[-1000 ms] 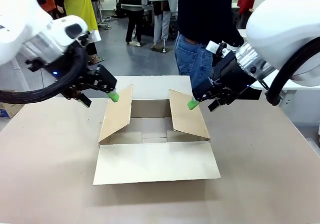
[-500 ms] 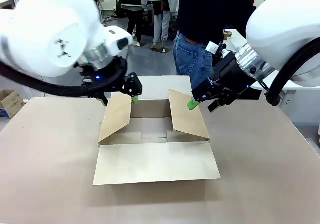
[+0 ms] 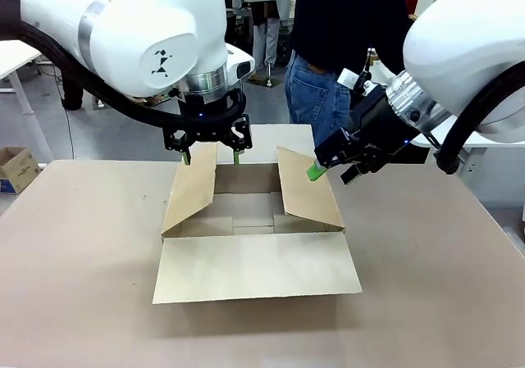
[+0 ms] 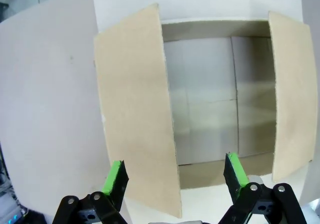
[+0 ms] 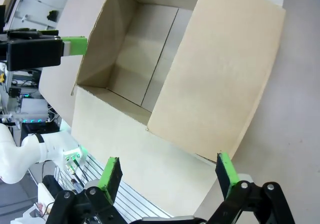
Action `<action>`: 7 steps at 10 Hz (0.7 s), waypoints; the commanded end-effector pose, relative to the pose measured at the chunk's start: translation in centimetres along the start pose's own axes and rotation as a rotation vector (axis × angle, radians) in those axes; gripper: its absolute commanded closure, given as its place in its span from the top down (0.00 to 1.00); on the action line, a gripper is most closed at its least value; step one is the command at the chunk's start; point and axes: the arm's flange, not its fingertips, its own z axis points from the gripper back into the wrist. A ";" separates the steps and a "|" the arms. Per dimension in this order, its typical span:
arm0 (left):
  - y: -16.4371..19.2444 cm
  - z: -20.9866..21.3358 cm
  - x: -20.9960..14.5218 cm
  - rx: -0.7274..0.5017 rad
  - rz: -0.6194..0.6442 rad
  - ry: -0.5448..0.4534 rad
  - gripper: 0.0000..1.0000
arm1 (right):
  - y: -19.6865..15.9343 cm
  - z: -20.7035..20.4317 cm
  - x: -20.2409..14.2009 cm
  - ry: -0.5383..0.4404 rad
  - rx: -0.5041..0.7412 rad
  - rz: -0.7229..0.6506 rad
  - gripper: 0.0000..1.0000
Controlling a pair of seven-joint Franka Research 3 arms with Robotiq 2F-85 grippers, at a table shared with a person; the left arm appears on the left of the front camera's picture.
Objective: Pack the gift set into the box.
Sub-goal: Place both hands on the side flaps of the Package Box and spread them outward.
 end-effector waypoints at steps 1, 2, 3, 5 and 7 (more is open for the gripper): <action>-0.1 -0.2 0.3 0.007 0.005 0.007 1.00 | 0.2 0.0 0.3 -0.004 -0.006 0.002 1.00; 0.3 -1.4 1.0 0.123 0.129 0.032 1.00 | 0.2 0.0 0.3 -0.004 -0.006 0.002 1.00; 0.1 -2.5 1.4 0.157 0.186 0.048 1.00 | 0.2 0.0 0.3 -0.004 -0.006 0.002 1.00; -0.9 -4.3 1.9 0.183 0.218 0.072 1.00 | 0.2 0.0 0.3 -0.004 -0.006 0.002 1.00; -1.5 -5.7 2.6 0.205 0.205 0.063 1.00 | 0.2 0.0 0.3 -0.004 -0.006 0.002 1.00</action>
